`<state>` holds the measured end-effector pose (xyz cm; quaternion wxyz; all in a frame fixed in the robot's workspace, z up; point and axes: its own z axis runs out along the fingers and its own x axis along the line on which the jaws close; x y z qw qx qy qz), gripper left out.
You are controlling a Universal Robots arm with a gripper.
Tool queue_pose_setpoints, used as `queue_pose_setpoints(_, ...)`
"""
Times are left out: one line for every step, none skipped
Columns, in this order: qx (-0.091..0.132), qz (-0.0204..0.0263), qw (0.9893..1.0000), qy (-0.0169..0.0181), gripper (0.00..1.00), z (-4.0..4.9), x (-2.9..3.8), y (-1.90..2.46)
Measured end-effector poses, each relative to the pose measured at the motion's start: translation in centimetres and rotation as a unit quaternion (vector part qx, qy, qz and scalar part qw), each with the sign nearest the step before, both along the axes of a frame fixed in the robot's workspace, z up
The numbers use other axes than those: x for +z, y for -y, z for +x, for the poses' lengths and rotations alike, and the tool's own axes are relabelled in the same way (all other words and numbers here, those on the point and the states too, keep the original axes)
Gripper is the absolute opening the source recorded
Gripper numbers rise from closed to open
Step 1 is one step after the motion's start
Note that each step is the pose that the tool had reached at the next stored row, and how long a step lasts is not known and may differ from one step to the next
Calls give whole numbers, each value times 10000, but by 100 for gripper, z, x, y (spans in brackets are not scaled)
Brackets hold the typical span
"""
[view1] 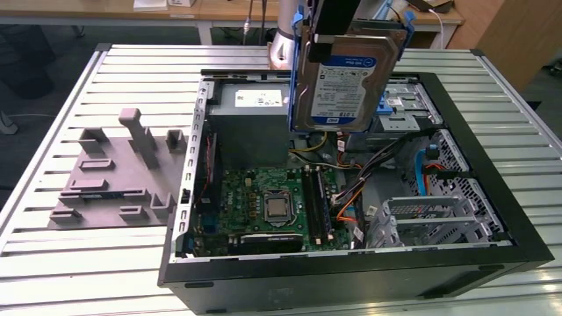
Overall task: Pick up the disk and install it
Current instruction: 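Insert the disk into the insertion slot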
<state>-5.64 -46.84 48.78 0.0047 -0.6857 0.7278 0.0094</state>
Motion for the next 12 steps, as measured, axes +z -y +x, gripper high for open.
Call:
queue_pose_setpoints(0, -1, 10000, 0, 36, 0, 0, 14)
queue_pose_setpoints(0, -3, 10000, 0, 36, 0, 0, 30)
queue_pose_setpoints(0, -3, 10000, 0, 36, 0, 0, 45)
queue_pose_setpoints(0, -4, 10000, 0, 36, 0, 0, 60)
queue_pose_setpoints(0, -6, 10000, 0, 36, 0, 0, 76)
queue_pose_setpoints(0, -7, 10000, 0, 36, 0, 0, 92)
queue_pose_setpoints(0, -8, 10000, 0, 36, 0, -1, 106)
queue_pose_setpoints(0, -10, 10000, 0, 36, 0, 0, 120)
queue_pose_setpoints(0, -12, 10000, 0, 36, 0, 0, 135)
queue_pose_setpoints(0, -14, 10000, 0, 36, 0, 0, 147)
queue_pose_setpoints(0, -17, 10000, 0, 36, 0, 0, 154)
queue_pose_setpoints(-1, -18, 10000, 0, 36, -1, -1, 159)
